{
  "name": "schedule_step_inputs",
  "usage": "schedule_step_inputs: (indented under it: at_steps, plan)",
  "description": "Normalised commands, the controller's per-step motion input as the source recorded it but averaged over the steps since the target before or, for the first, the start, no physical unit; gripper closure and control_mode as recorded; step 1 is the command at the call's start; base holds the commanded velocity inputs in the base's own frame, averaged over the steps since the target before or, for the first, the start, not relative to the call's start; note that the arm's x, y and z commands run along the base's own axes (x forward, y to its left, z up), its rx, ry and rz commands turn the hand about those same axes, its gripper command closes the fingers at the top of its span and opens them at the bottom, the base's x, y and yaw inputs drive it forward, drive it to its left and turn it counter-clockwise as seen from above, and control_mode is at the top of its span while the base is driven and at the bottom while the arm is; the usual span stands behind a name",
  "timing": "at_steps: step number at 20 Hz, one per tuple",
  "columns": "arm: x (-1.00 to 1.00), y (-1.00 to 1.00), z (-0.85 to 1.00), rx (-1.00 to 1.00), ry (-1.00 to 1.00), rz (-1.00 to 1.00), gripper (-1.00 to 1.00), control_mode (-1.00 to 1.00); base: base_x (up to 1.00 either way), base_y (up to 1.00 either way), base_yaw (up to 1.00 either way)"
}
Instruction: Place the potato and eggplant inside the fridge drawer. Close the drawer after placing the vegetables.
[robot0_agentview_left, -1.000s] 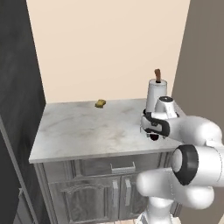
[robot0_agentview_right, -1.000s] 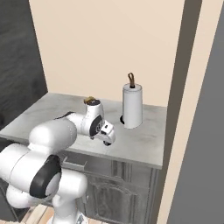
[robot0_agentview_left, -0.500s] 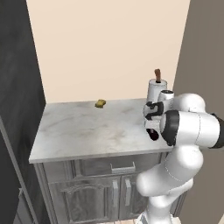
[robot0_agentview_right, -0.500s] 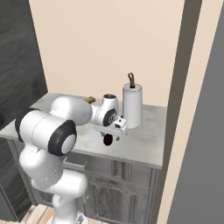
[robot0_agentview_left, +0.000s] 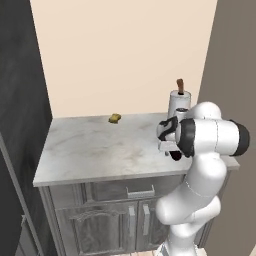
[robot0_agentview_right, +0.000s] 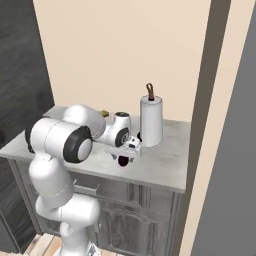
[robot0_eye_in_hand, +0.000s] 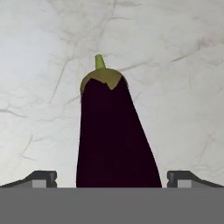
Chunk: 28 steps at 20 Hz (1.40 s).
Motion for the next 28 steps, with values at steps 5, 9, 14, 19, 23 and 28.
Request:
schedule_step_inputs:
  at_steps: [5,9,14,19,23,28]
  plan:
    - [-0.12,0.01,-0.5,-0.01,-0.03,0.16,1.0,-1.0,0.0,0.0,0.0]
    - [-0.25,0.18,-0.18,0.0,-0.08,0.09,1.0,-1.0,0.0,0.0,0.0]
    - [-0.24,0.35,0.8,-0.06,-0.2,0.03,1.0,-1.0,0.0,0.0,0.0]
    - [-0.66,0.23,1.0,-0.01,-0.19,0.04,1.0,-1.0,0.0,0.0,0.0]
    - [-0.63,0.42,0.9,0.0,-0.06,0.05,1.0,-1.0,0.0,0.0,0.0]
    - [-0.49,0.51,0.57,0.0,0.0,0.0,1.0,-1.0,0.0,0.0,0.0]
